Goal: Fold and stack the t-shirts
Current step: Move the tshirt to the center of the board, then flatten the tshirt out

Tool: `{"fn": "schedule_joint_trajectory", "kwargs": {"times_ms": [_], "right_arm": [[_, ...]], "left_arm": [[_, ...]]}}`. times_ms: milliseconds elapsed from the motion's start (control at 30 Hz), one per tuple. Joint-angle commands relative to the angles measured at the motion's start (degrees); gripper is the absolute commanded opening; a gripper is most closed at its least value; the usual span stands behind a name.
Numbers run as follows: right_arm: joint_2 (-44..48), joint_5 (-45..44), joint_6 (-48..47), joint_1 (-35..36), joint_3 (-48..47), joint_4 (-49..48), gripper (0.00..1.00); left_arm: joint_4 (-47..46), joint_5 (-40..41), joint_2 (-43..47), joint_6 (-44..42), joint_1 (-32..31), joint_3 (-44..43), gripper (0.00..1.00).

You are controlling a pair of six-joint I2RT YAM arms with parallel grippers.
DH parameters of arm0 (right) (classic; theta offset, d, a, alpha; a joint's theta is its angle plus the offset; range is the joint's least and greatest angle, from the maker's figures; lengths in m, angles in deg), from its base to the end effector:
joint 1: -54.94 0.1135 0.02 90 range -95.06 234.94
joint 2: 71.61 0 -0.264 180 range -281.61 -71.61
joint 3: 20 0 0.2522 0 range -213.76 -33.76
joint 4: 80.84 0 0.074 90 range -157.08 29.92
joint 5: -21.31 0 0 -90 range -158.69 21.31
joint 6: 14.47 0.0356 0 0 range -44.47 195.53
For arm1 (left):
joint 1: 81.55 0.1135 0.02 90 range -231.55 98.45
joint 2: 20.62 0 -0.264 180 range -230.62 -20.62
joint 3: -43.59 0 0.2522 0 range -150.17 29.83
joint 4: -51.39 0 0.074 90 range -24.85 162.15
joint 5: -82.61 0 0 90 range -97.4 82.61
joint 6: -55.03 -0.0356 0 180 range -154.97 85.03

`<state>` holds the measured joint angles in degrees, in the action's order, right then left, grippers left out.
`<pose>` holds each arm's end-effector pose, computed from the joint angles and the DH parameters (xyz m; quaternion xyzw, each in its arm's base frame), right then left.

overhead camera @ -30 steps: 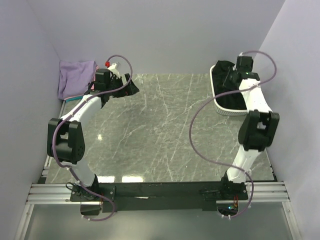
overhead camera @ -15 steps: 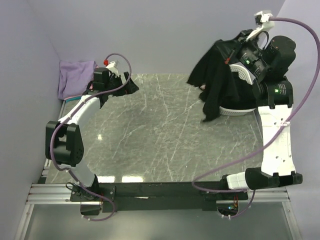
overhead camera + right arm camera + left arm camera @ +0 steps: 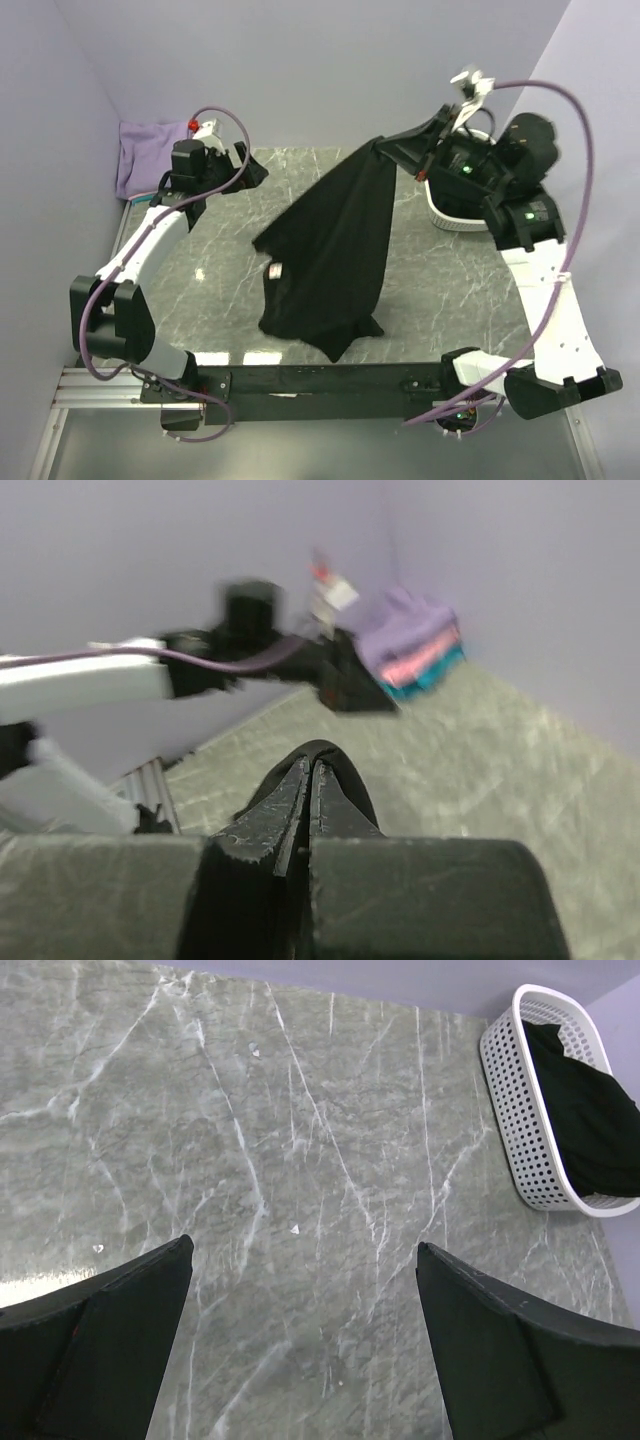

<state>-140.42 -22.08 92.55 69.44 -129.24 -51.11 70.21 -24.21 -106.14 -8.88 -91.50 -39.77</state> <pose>0.2000 0.0785 0.5415 -0.2917 0.5926 0.4350 0.6120 0.3452 -0.0710 0.3285 -0.0324 0.8187 -0.2880 0.4957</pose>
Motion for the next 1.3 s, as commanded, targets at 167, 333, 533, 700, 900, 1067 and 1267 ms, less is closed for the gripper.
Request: {"fn": "schedule_joint_trajectory", "kwargs": {"times_ms": [167, 333, 533, 700, 900, 1067, 1267], "right_arm": [[-15.54, -28.93, -3.03, 0.0, 19.27, 2.22, 0.35], [-23.38, -39.39, -4.18, 0.61, 17.35, 7.06, 0.5], [-16.27, -37.21, -7.26, 8.32, 18.14, 9.42, 0.71], [-17.84, -42.28, -8.66, 19.67, 18.22, 13.73, 0.72], [-27.66, -52.22, -10.16, 30.75, 17.79, 14.36, 0.71], [-33.56, -55.23, -11.04, 34.1, 15.42, 13.65, 0.71], [-39.64, -54.79, -11.39, 36.21, 10.67, 14.53, 0.72]], "left_arm": [[-2.16, 1.26, 3.95, 0.02, 0.11, 4.21, 0.99], [-1.81, 0.56, 3.78, 0.1, 0.11, 5.71, 0.99], [1.53, 8.01, 5.09, 1.59, 0.02, 7.55, 0.99], [1.44, 21.53, 8.69, 5.64, 0.11, 10.8, 0.99], [4.69, 30.17, 10.63, 7.93, 0.29, 9.32, 0.99], [5.84, 32.29, 11.77, 8.72, 2.13, 10.01, 0.99], [5.31, 29.83, 13.71, 8.72, 5.21, 12.04, 0.99]]}}
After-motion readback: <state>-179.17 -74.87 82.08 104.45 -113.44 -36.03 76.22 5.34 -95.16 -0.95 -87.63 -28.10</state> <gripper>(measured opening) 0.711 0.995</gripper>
